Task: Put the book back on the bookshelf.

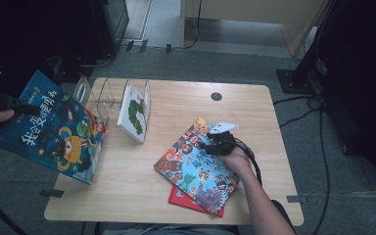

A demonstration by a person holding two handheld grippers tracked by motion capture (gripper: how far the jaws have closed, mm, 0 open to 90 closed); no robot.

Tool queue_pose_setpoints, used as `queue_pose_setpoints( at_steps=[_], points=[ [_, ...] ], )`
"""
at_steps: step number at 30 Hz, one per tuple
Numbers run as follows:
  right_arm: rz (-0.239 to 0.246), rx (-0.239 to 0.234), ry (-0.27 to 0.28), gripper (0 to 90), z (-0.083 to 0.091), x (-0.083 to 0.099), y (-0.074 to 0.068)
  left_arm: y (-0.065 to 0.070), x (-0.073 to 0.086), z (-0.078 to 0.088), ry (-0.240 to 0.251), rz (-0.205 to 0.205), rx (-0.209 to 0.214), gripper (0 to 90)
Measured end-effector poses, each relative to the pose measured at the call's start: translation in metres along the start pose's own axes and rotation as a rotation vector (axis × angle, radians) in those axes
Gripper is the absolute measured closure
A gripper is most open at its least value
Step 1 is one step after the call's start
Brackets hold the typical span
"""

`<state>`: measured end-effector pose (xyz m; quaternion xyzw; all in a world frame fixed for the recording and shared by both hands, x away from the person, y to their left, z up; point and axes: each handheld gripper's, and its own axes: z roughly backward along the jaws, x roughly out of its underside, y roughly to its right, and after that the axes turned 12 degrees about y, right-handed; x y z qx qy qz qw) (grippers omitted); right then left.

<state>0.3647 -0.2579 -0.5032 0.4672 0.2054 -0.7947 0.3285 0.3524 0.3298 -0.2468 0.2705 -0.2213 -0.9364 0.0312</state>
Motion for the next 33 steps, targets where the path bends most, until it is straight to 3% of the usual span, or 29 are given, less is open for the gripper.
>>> queue_pose_setpoints(
  at_steps=[8, 12, 19, 26, 33],
  points=[
    [0.002, -0.002, 0.010, 44.6, 0.004, 0.004, -0.004, -0.002, -0.015, 0.006, -0.002, -0.004, -0.034, 81.7],
    [-0.003, 0.001, 0.008, 44.5, 0.006, 0.005, -0.007, -0.003, -0.024, 0.006, 0.020, 0.001, -0.036, 81.7],
    [0.006, 0.002, 0.014, 45.1, 0.009, 0.007, -0.011, -0.006, -0.040, -0.009, 0.037, 0.004, -0.031, 81.8],
    [0.004, -0.002, 0.013, 44.6, 0.010, 0.007, -0.014, -0.007, -0.057, -0.029, 0.024, 0.002, -0.040, 81.9],
    [0.017, -0.029, 0.010, 43.1, 0.012, 0.008, -0.017, -0.013, -0.069, -0.043, 0.047, 0.015, -0.035, 82.0]
  ],
)
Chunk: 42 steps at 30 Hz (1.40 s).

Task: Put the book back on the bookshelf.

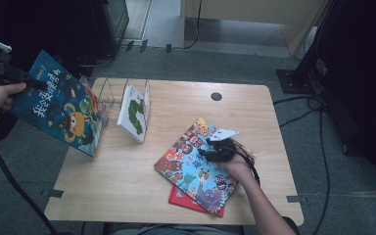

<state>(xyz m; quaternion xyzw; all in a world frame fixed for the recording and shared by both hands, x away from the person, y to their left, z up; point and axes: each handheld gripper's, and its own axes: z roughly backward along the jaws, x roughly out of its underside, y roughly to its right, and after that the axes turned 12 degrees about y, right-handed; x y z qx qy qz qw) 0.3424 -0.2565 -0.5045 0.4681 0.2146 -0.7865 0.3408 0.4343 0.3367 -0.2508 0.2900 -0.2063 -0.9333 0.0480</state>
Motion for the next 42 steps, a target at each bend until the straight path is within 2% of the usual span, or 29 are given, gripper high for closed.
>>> queue_pose_setpoints(
  at_steps=[7, 13, 16, 24, 26, 28, 32, 38, 42],
  points=[
    [-0.001, 0.009, 0.000, 42.9, 0.002, 0.001, -0.002, -0.002, -0.012, -0.012, 0.011, -0.013, -0.012, 81.8],
    [-0.015, 0.026, -0.002, 42.6, 0.007, 0.004, -0.006, -0.002, -0.020, -0.022, 0.000, -0.012, 0.015, 81.8],
    [-0.018, 0.033, -0.003, 42.4, 0.009, 0.005, -0.007, -0.002, -0.021, -0.027, -0.004, -0.009, 0.030, 81.6],
    [-0.021, 0.043, -0.001, 41.5, 0.016, 0.009, -0.009, -0.011, -0.021, -0.032, -0.006, 0.006, 0.034, 81.2],
    [-0.023, 0.044, -0.002, 41.4, 0.016, 0.009, -0.009, -0.011, -0.020, -0.031, 0.003, 0.006, 0.037, 78.5],
    [-0.023, 0.044, -0.001, 41.4, 0.016, 0.009, -0.009, -0.009, -0.020, -0.030, 0.009, -0.015, 0.021, 71.8],
    [-0.029, 0.041, -0.002, 41.5, 0.017, 0.010, -0.009, -0.009, -0.019, -0.027, 0.022, -0.026, 0.011, 62.1],
    [-0.028, 0.041, -0.001, 41.5, 0.017, 0.010, -0.009, -0.008, -0.015, -0.006, 0.091, -0.048, 0.018, 58.6],
    [-0.029, 0.041, -0.001, 41.4, 0.017, 0.010, -0.008, -0.004, -0.014, 0.009, 0.108, -0.062, 0.002, 56.1]
  ],
)
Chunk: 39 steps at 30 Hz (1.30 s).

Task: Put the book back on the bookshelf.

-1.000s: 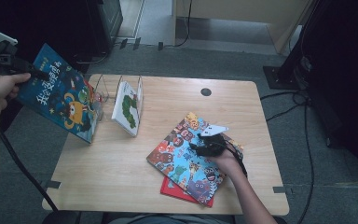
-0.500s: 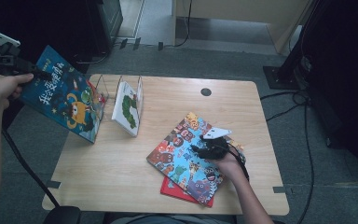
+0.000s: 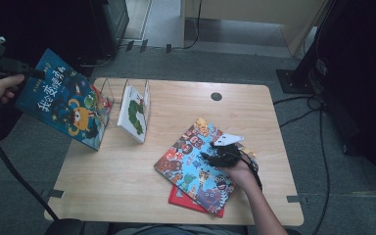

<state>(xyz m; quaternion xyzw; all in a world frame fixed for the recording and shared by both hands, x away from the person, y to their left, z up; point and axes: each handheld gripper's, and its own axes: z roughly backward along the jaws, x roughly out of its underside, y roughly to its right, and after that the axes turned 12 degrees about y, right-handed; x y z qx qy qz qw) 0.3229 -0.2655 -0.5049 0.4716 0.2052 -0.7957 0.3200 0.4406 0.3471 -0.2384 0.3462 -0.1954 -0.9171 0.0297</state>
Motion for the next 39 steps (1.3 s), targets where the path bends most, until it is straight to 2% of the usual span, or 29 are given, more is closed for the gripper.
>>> queue_pose_setpoints(
  at_steps=[5, 8, 11, 14, 21, 23, 26, 29, 31, 35, 39],
  points=[
    [0.003, -0.006, 0.001, 41.2, 0.000, 0.000, 0.001, 0.002, 0.002, 0.019, 0.040, -0.012, 0.004, 53.3],
    [0.001, -0.008, -0.001, 41.2, 0.001, 0.000, 0.001, 0.004, 0.004, 0.030, 0.061, -0.002, 0.021, 53.5],
    [0.005, -0.020, 0.000, 41.6, 0.001, 0.000, 0.003, 0.010, 0.007, 0.037, 0.067, -0.017, 0.030, 53.0],
    [0.009, -0.023, 0.001, 41.6, -0.001, -0.001, 0.006, 0.018, 0.013, 0.037, 0.047, -0.062, 0.011, 52.3],
    [0.001, -0.031, 0.001, 41.4, -0.008, -0.005, 0.012, 0.040, 0.031, 0.027, 0.014, -0.096, 0.049, 50.9],
    [0.003, -0.033, 0.000, 41.2, -0.009, -0.006, 0.012, 0.045, 0.038, 0.023, 0.011, -0.096, 0.080, 50.5],
    [0.012, -0.038, 0.000, 40.8, -0.010, -0.006, 0.013, 0.051, 0.050, 0.013, -0.010, -0.109, 0.082, 50.6],
    [0.021, -0.041, -0.002, 40.7, -0.011, -0.007, 0.013, 0.057, 0.061, 0.006, -0.006, -0.108, 0.106, 50.5],
    [0.017, -0.042, -0.003, 40.7, -0.012, -0.007, 0.013, 0.061, 0.068, 0.001, -0.009, -0.123, 0.102, 50.1],
    [0.023, -0.040, -0.002, 39.7, -0.014, -0.008, 0.013, 0.069, 0.083, -0.008, -0.025, -0.127, 0.128, 48.0],
    [0.021, -0.041, -0.003, 39.8, -0.014, -0.008, 0.013, 0.079, 0.101, -0.024, -0.064, -0.158, 0.173, 47.6]
  ],
)
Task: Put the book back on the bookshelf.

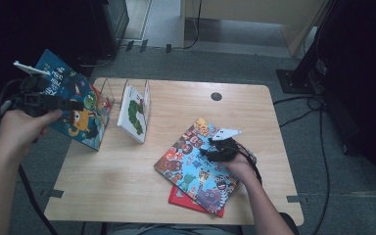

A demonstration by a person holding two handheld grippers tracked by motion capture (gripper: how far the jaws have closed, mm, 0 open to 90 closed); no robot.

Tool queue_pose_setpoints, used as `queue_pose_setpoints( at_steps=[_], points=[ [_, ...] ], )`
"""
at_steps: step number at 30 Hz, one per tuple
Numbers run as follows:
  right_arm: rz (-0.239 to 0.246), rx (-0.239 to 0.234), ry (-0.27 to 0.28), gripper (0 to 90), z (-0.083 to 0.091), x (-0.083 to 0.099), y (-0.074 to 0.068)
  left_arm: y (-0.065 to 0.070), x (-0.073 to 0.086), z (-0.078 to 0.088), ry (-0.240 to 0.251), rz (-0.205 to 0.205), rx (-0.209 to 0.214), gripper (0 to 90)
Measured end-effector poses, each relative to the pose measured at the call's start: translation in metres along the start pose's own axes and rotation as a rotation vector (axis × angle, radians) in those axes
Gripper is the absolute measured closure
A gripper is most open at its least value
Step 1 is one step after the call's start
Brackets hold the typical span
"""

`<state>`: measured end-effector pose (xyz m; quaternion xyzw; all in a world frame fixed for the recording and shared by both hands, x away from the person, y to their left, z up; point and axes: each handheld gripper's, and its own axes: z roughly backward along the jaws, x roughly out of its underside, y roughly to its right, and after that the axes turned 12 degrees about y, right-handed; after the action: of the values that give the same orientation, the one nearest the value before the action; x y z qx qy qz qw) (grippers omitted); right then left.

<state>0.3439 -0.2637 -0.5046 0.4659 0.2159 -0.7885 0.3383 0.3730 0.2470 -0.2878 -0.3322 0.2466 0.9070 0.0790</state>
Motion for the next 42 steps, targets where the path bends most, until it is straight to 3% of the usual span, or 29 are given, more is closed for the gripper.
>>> queue_pose_setpoints(
  at_steps=[4, 11, 13, 18, 27, 37, 42],
  points=[
    [0.000, 0.000, 0.000, 39.8, 0.000, 0.000, 0.000, 0.008, 0.014, -0.017, -0.009, -0.007, 0.038, 47.1],
    [0.001, 0.002, 0.000, 39.8, 0.000, 0.000, 0.000, 0.018, 0.034, -0.049, -0.044, -0.003, 0.065, 46.4],
    [0.000, 0.001, -0.001, 39.8, 0.000, 0.000, 0.000, 0.024, 0.044, -0.065, -0.060, -0.018, 0.090, 45.8],
    [-0.001, 0.003, 0.000, 39.8, 0.000, 0.000, 0.000, 0.031, 0.057, -0.083, -0.075, -0.042, 0.108, 45.9],
    [-0.023, 0.014, 0.003, 42.5, 0.003, 0.001, -0.002, 0.046, 0.078, -0.118, -0.109, -0.091, 0.177, 45.7],
    [-0.067, 0.048, 0.011, 52.7, 0.024, 0.012, 0.002, 0.062, 0.089, -0.155, -0.160, -0.121, 0.235, 44.4],
    [-0.091, 0.068, 0.016, 55.3, 0.036, 0.018, 0.004, 0.069, 0.090, -0.166, -0.165, -0.140, 0.244, 44.3]
  ],
)
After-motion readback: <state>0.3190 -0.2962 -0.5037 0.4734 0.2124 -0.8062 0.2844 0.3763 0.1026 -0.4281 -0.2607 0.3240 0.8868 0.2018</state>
